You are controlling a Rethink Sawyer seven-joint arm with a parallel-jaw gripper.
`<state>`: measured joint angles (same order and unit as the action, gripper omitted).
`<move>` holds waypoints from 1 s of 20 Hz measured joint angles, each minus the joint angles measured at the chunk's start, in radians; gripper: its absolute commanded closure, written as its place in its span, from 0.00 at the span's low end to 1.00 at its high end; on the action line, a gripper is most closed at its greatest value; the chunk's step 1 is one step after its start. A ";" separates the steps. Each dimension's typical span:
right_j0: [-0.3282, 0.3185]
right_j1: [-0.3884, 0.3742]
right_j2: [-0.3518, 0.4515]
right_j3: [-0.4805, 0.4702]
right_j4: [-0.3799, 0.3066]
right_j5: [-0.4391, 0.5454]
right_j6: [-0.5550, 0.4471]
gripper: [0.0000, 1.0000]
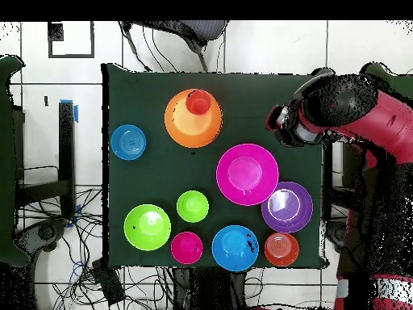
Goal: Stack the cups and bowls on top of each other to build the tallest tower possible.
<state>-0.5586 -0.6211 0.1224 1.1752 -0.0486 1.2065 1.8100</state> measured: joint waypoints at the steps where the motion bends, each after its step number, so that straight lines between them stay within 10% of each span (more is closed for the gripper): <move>1: -0.001 0.000 0.003 0.000 0.000 0.000 0.000 0.00; 20: -0.010 -0.031 0.052 0.048 -0.039 0.000 0.000 0.00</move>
<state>-0.5687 -0.6525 0.1748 1.2231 -0.0879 1.2063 1.8100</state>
